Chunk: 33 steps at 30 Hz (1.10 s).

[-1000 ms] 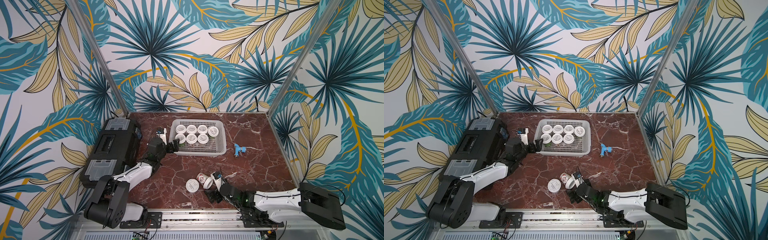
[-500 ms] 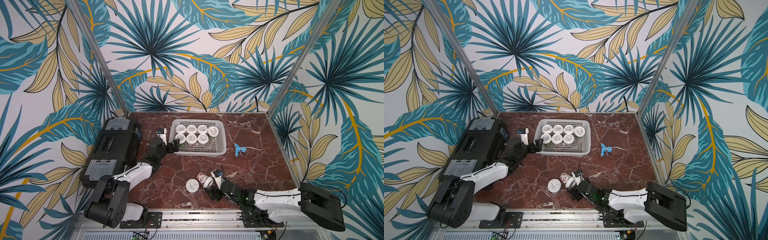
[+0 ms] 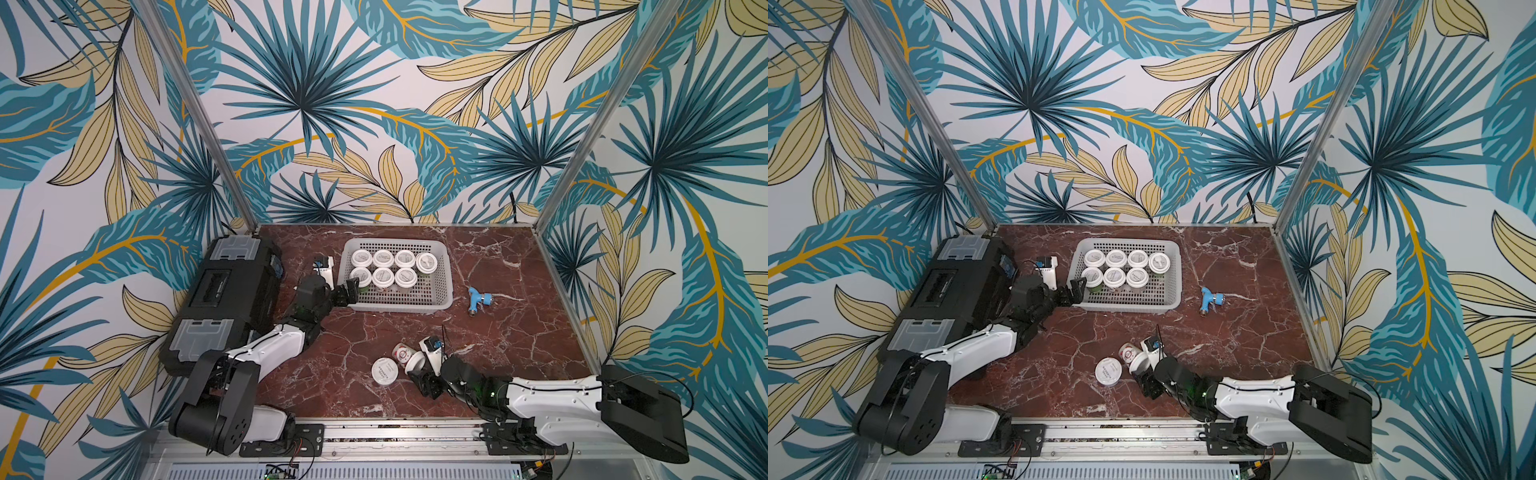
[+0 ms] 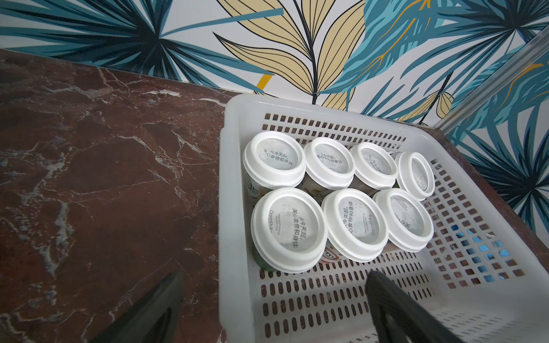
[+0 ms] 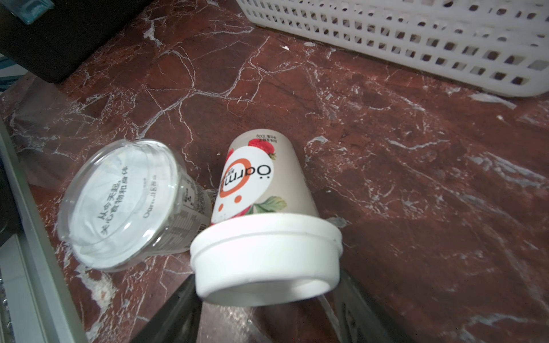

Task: Put the yogurt in the basket
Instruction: Pick up the yogurt from the center of the board.

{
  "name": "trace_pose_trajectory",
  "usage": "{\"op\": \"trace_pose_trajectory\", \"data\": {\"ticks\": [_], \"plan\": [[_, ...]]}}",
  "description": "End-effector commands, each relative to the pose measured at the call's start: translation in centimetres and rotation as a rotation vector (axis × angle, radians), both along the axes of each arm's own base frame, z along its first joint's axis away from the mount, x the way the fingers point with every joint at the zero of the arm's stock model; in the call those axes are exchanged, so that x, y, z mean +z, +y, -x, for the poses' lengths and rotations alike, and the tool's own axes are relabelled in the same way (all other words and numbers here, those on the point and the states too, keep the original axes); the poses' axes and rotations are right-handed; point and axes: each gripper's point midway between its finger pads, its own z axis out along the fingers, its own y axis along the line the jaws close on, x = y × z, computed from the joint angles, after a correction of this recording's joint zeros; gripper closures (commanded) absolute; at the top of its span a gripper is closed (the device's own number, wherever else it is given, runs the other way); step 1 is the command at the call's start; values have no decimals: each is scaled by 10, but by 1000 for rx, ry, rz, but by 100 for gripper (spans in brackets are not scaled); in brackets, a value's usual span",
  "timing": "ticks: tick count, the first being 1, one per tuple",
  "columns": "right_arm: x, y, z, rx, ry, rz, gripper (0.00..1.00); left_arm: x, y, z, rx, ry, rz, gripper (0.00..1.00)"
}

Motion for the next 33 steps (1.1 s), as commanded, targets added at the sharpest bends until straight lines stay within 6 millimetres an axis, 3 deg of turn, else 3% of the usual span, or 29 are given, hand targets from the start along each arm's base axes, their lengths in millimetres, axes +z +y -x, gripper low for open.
{"op": "trace_pose_trajectory", "data": {"ticks": [1,19,33], "plan": [[3,0,-2,2,1,3,31,11,-2,-8,0,-22,-5,0],[34,-18,-9,-61,32,84,37,15,-2,-5,-1,-33,-7,0],[110,-16,-10,-44,67,89,37,20,0,-3,1,-48,-13,0]]}}
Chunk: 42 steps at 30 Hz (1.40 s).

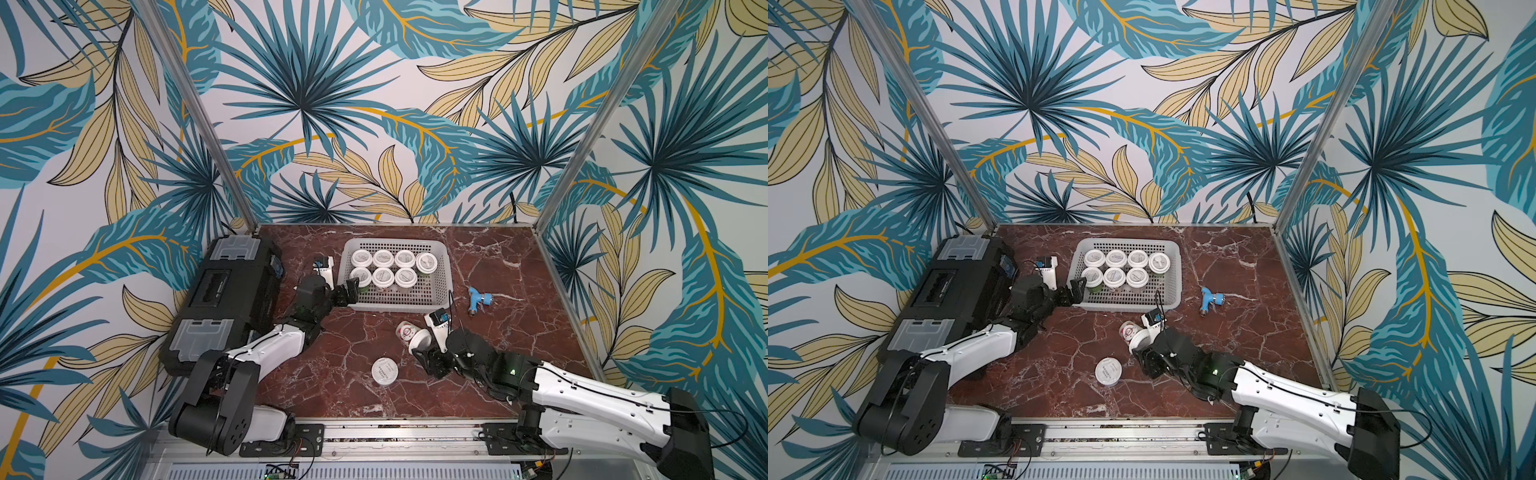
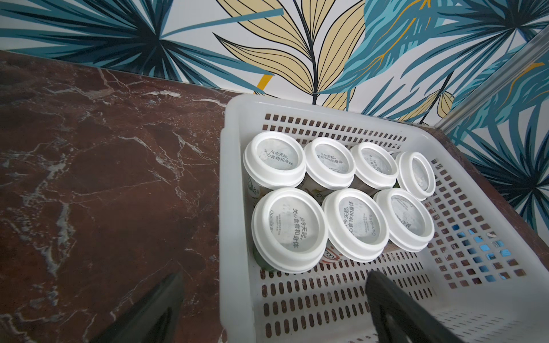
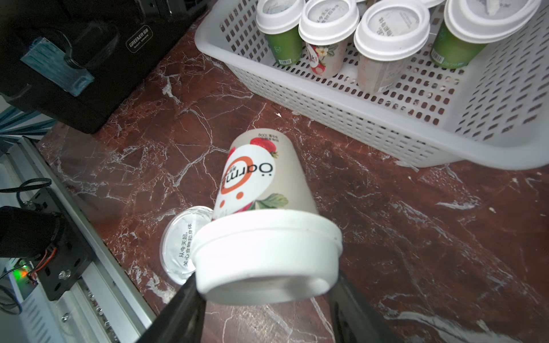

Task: Put the yogurt in the basket
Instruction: Pick up the yogurt from the center of the board, then place the yogurt in the basket.

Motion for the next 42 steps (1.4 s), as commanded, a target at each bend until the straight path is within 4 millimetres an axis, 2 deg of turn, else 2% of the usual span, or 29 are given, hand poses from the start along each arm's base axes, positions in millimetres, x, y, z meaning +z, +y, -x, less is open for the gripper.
{"op": "trace_pose_trajectory", "data": {"ticks": [1,10,22,24,34,42], "plan": [[4,-11,5,0,42,61,36,20,0,-3,2,-48,-10,0],[32,-15,-22,-50,75,70,36,24,2,0,8,-59,-17,0],[48,-33,-85,-130,188,116,36,29,5,3,12,-75,-25,0],[48,-34,-93,-134,215,124,36,30,5,3,11,-79,-26,0],[23,-46,-119,-162,366,211,36,34,7,5,16,-93,-33,0],[19,-58,-138,-194,397,253,36,35,7,5,14,-96,-35,0]]}}
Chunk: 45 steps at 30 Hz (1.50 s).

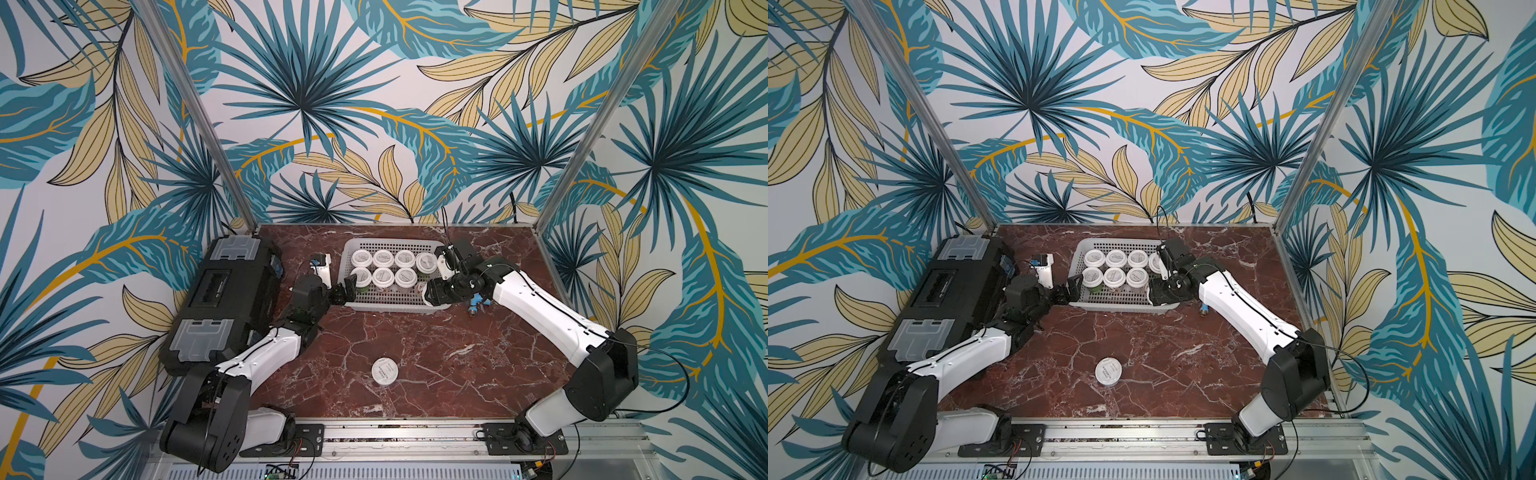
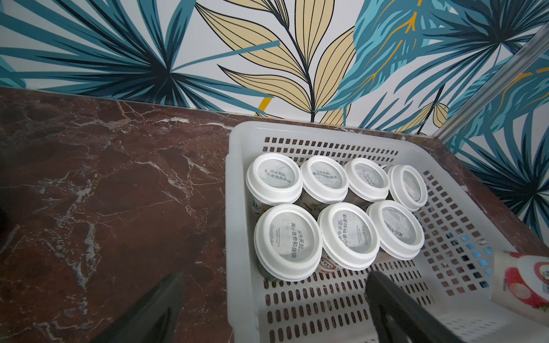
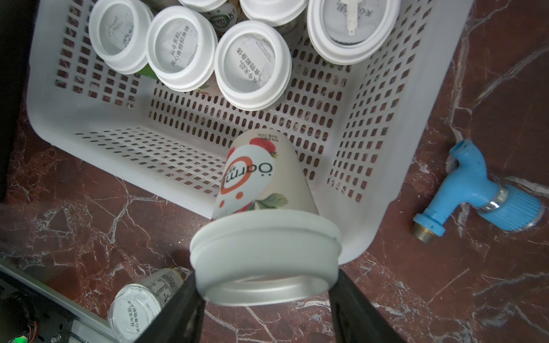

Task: Put the yogurt in the basket
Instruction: Place the yogurt in the basket.

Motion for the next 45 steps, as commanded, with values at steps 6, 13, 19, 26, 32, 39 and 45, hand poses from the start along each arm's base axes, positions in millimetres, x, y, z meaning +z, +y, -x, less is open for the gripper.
{"op": "trace_pose_trajectory", "data": {"ticks": [6,13,19,26,32,39,45], "plan": [[-10,-6,-16,20,87,64,36,11,2,1,6,-32,-9,0],[-23,-9,-31,29,148,139,36,11,4,1,10,-35,-11,0],[-32,-13,-42,22,177,188,36,12,5,2,13,-36,-13,0],[-40,-19,-48,23,212,214,37,13,7,2,14,-37,-13,0],[-50,-17,-55,37,248,232,37,13,7,2,13,-38,-13,0],[-57,-17,-64,47,266,268,37,15,7,3,14,-43,-11,0],[-63,-16,-73,52,280,281,36,16,7,3,13,-45,-12,0]]}}
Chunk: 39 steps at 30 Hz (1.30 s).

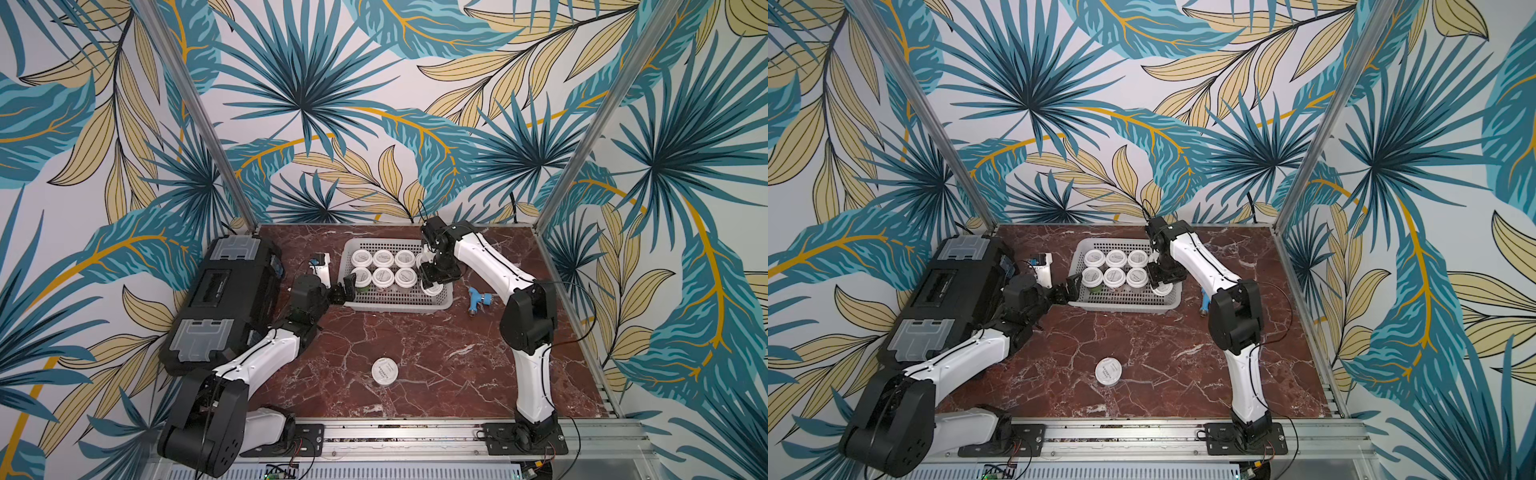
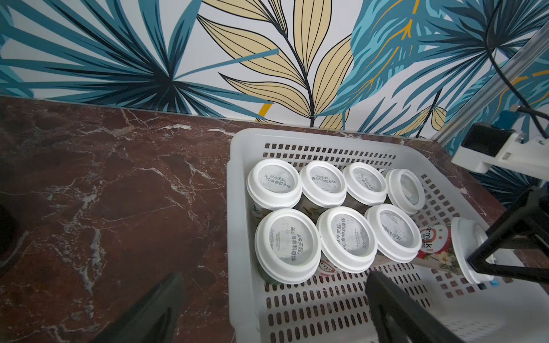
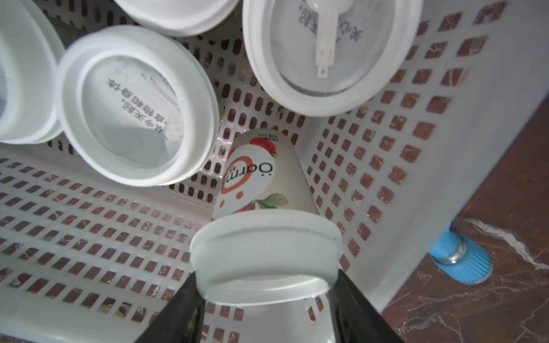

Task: Put the yogurt in the basket
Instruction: Place the yogurt in the basket.

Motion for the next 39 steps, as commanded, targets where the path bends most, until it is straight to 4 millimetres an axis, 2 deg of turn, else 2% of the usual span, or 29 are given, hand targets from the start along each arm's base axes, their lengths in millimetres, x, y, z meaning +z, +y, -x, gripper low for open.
{"op": "trace_pose_trajectory", "data": {"ticks": [1,9,13,16,21,27,30,32,34,39], "plan": [[-6,-6,1,11,36,40,36,9,4,2,5,-27,-9,0],[-11,-3,-11,17,28,47,33,9,5,3,8,-27,-11,0],[-11,-3,-15,13,18,52,27,10,5,4,9,-31,-10,0],[-5,-2,-17,13,1,48,19,11,6,4,11,-33,-10,0],[18,-3,-20,11,-61,31,8,11,6,4,11,-34,-10,0],[61,3,-14,1,-157,-63,8,11,7,4,12,-34,-8,0],[76,8,-3,7,-170,-126,16,11,6,4,9,-34,-6,0],[78,10,6,10,-157,-152,23,11,6,3,10,-34,-5,0],[74,11,14,9,-138,-166,30,11,5,4,8,-33,-4,0],[48,16,30,17,-84,-167,44,10,5,4,8,-30,-4,0]]}}
